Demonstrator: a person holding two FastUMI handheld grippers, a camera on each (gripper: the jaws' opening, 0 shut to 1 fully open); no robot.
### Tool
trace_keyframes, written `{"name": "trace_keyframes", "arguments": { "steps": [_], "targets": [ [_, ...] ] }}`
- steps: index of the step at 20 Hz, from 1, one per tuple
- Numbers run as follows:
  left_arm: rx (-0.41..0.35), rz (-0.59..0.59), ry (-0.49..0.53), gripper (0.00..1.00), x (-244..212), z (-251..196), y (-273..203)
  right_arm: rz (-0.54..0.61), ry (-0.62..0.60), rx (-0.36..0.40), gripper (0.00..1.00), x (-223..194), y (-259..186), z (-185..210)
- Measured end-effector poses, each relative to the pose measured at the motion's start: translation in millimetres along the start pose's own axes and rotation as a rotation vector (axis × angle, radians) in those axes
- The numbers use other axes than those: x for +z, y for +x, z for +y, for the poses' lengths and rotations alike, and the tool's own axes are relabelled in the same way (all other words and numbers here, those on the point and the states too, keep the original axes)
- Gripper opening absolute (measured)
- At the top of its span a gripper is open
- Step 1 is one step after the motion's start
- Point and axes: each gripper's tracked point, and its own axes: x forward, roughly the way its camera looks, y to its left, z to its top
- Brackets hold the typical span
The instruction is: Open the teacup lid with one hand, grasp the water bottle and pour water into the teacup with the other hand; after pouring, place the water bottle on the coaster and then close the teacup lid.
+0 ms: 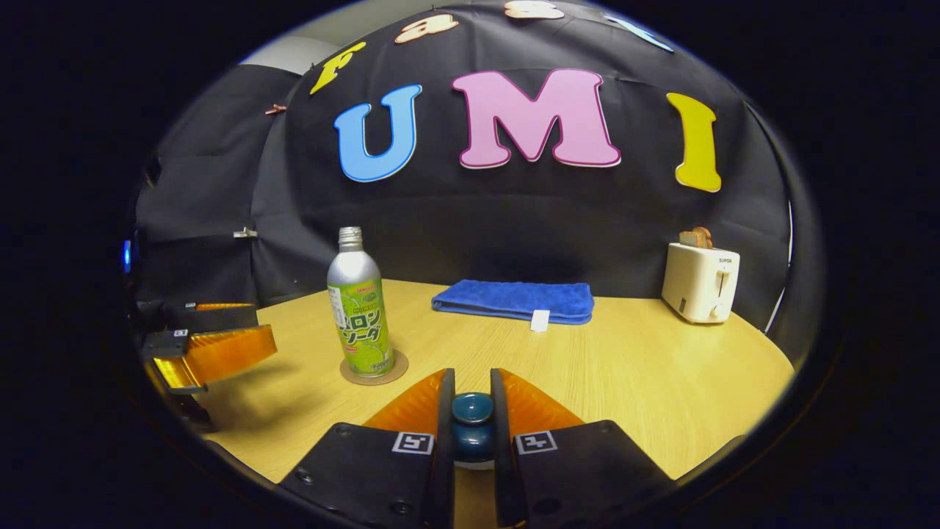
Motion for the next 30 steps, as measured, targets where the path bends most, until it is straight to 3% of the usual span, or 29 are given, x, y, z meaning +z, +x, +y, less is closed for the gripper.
{"name": "trace_keyframes", "arguments": {
  "steps": [4,5,6,11,13,16,17,18,27,30],
  "targets": [
    [0.003,-0.009,0.000,0.96,2,2,-3,0.001,0.008,-0.033,0.26,1,0,-9],
    [0.002,-0.006,-0.001,0.96,0,1,-3,0.002,0.008,-0.035,0.21,-1,3,-11],
    [0.001,-0.003,-0.003,0.96,-1,2,-3,0.003,0.011,-0.034,0.26,0,3,-10],
    [0.012,0.012,-0.041,0.96,-11,6,1,0.019,-0.005,-0.027,0.27,-2,1,-7],
    [0.025,0.014,-0.050,0.96,-16,9,1,-0.013,0.000,-0.032,0.37,4,-6,-9],
    [0.057,-0.007,-0.038,0.96,-18,16,0,-0.079,0.000,-0.054,0.66,12,-23,-16],
    [0.063,-0.015,-0.035,0.96,-18,17,0,-0.103,0.001,-0.063,0.88,16,-27,-19],
    [0.067,-0.019,-0.037,0.96,-19,16,1,-0.128,0.005,-0.076,1.00,19,-36,-22],
    [0.066,-0.050,0.011,0.97,-16,6,4,-0.182,0.024,-0.144,1.00,12,-74,-36],
    [0.029,-0.054,0.012,0.96,-16,-2,7,-0.196,0.026,-0.165,0.99,14,-84,-40]
  ]
}}
